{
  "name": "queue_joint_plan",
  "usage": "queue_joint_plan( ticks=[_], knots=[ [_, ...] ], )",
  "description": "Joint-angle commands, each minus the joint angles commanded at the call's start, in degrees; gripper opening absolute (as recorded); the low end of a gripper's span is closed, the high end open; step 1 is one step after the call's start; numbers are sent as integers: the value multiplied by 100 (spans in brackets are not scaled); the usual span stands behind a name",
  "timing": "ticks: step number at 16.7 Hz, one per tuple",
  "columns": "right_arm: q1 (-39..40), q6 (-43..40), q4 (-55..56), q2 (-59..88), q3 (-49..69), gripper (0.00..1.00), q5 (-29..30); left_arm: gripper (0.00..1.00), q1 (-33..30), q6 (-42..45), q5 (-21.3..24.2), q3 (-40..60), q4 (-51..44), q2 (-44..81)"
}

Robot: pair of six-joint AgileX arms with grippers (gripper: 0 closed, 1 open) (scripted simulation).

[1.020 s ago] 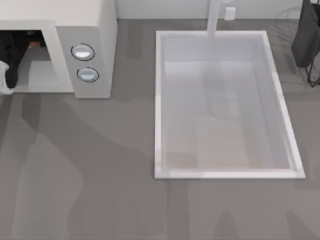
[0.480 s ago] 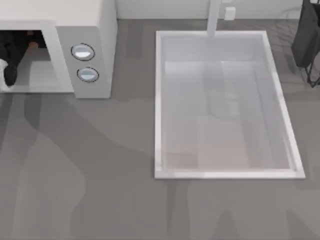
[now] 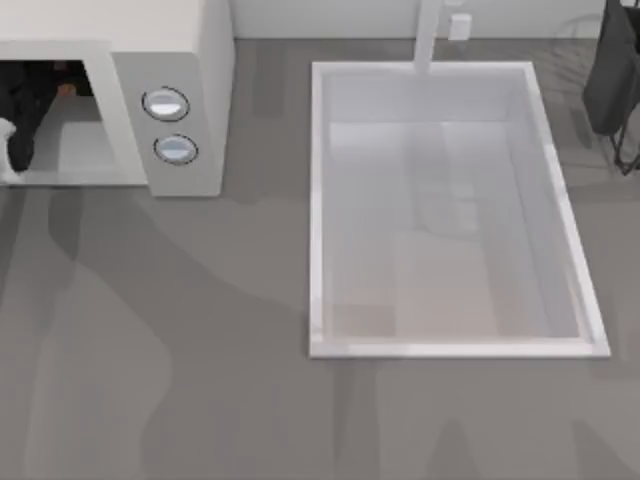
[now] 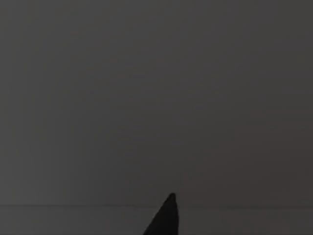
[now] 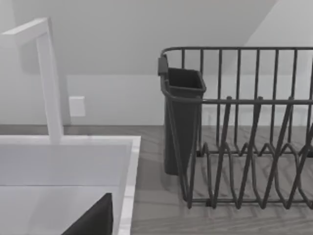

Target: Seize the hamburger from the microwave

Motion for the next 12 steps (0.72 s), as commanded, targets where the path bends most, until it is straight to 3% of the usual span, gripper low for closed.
queue_joint_plan(
  ticks=[5,12],
  knots=[
    [0,0,0,0,0,100,0,0,-360,-120,-342,-593,-188,-634],
    [0,0,0,0,0,100,0,0,-1786,-597,-1695,-3016,-922,-3603]
  ],
)
